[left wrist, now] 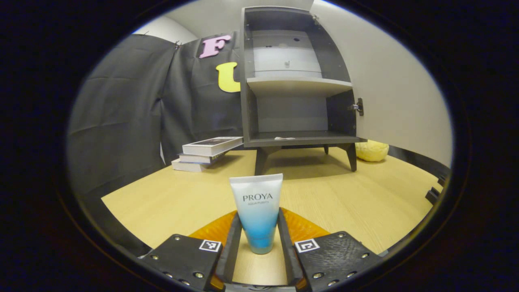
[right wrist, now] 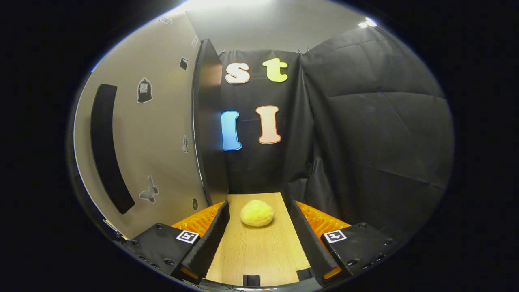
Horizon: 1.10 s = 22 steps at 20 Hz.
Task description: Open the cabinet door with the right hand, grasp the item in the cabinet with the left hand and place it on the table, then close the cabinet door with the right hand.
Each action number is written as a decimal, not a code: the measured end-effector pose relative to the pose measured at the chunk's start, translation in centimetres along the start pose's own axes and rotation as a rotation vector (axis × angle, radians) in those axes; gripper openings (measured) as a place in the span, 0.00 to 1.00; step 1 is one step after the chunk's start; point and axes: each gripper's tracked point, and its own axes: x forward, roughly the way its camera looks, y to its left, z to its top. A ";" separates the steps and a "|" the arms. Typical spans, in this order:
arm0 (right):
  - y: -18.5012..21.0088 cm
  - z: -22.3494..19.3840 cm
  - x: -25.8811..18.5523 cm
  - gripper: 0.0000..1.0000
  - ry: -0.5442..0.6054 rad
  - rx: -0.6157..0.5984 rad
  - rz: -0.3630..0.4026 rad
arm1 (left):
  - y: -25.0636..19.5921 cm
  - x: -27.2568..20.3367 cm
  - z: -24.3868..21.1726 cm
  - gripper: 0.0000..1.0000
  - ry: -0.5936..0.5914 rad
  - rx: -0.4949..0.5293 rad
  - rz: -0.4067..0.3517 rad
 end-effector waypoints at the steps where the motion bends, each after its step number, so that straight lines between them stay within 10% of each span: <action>1: 0.0 0.2 -0.1 0.95 -0.003 0.003 0.002 | -0.1 -0.2 0.0 0.51 0.005 0.000 0.001; 4: 0.0 0.7 -0.3 0.92 -0.019 0.011 0.001 | -0.2 -0.9 0.9 0.74 0.015 0.012 0.007; 22: 1.1 3.9 -4.5 0.92 -0.110 0.062 -0.016 | 4.4 -5.5 24.6 0.75 -0.203 0.058 0.084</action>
